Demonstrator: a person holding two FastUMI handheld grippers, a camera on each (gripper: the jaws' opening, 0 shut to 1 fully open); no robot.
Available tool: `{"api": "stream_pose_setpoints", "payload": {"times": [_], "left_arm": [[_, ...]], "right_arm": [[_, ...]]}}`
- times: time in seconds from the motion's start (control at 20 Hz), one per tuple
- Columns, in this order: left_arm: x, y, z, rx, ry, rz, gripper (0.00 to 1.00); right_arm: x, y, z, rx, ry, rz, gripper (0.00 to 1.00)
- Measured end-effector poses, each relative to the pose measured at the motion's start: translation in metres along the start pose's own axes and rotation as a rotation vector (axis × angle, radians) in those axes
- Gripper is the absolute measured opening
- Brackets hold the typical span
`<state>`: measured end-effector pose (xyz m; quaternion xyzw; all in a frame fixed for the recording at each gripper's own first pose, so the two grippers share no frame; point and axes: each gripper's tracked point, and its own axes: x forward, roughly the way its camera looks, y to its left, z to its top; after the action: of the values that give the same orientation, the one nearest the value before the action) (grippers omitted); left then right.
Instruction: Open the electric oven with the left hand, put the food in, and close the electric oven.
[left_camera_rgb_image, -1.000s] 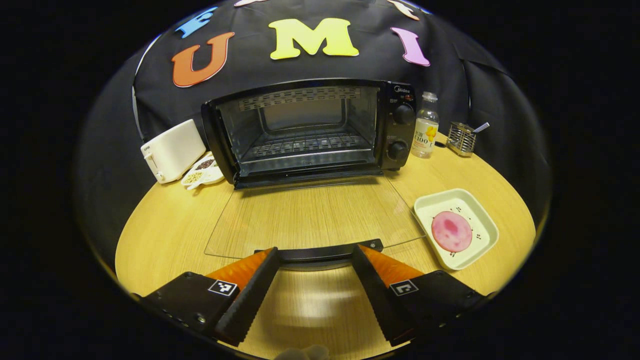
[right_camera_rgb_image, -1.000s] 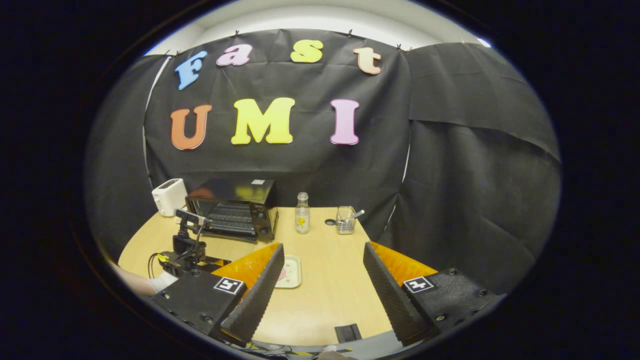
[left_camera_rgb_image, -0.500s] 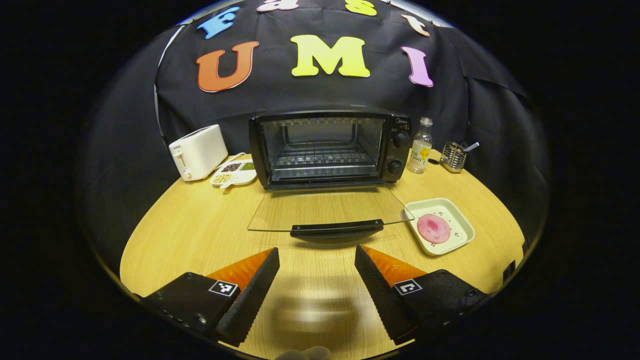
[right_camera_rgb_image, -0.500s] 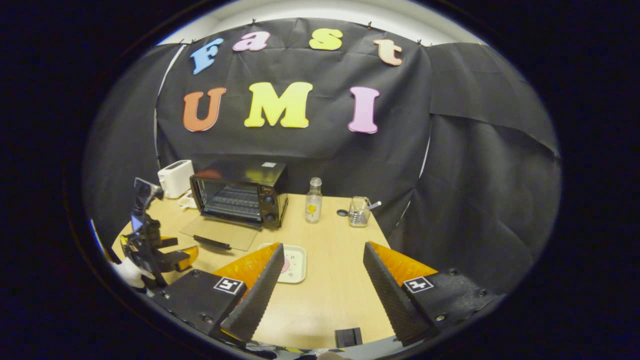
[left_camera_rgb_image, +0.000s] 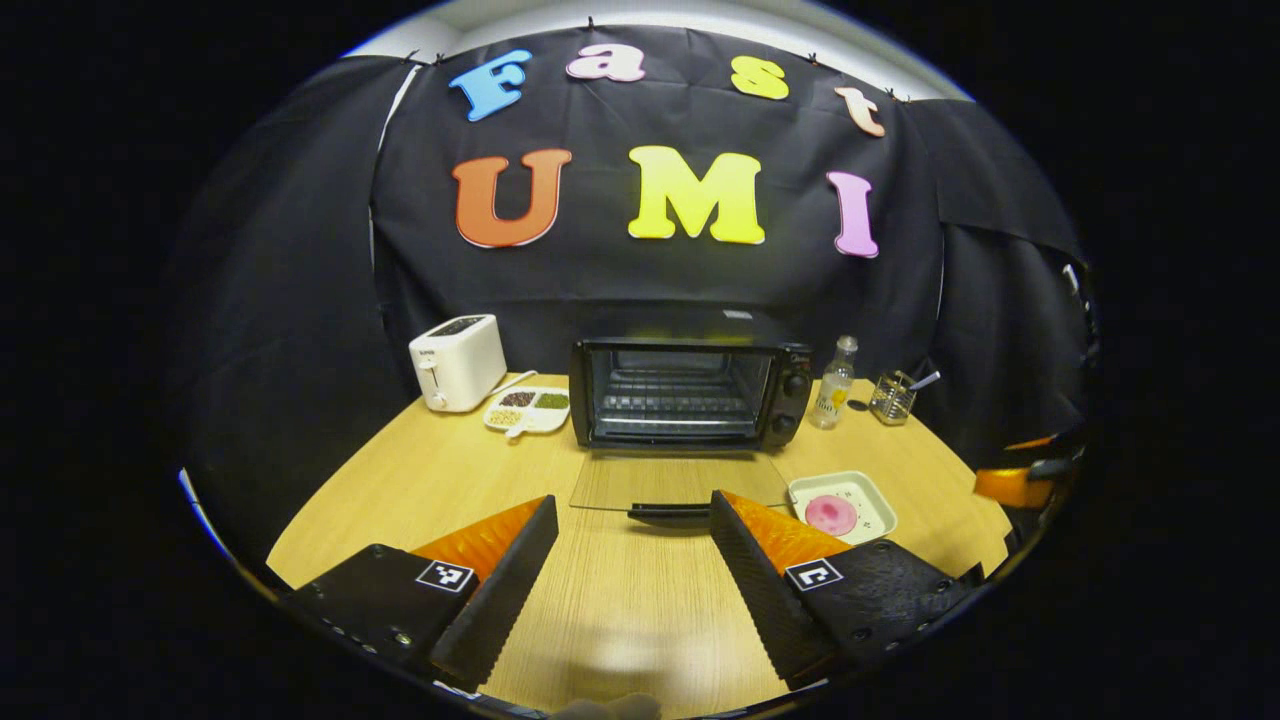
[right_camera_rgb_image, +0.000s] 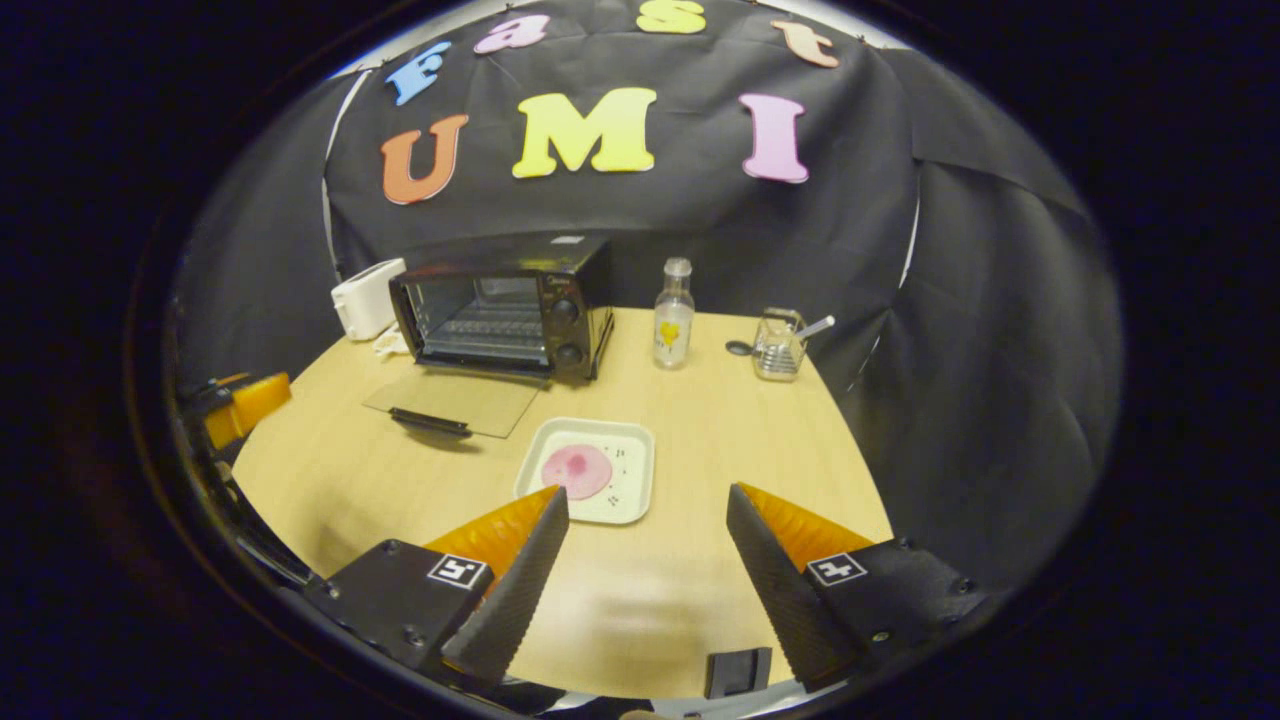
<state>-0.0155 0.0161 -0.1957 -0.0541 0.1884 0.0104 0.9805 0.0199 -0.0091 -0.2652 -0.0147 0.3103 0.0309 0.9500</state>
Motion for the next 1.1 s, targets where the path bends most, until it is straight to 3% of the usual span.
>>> {"api": "stream_pose_setpoints", "payload": {"times": [0.05,0.4,0.65,0.8,1.0,1.1], "left_arm": [[-0.010,-0.001,0.013,-0.002,-0.022,0.002,0.97],[-0.068,-0.010,0.084,0.015,-0.148,0.048,0.96],[-0.089,-0.022,0.119,0.017,-0.219,0.092,0.97],[-0.092,-0.025,0.127,0.007,-0.222,0.137,0.96],[-0.091,-0.028,0.128,0.002,-0.219,0.191,0.97],[-0.089,-0.030,0.123,0.002,-0.204,0.213,0.97]], "right_arm": [[0.010,-0.001,-0.004,0.003,0.015,0.007,1.00],[0.099,-0.005,-0.023,0.045,0.140,0.084,0.96],[0.150,0.003,-0.035,0.058,0.255,0.161,0.77],[0.169,0.007,-0.039,0.046,0.316,0.190,0.74],[0.186,0.003,-0.036,0.055,0.396,0.193,0.49],[0.194,-0.004,-0.040,0.076,0.429,0.163,0.31]]}}
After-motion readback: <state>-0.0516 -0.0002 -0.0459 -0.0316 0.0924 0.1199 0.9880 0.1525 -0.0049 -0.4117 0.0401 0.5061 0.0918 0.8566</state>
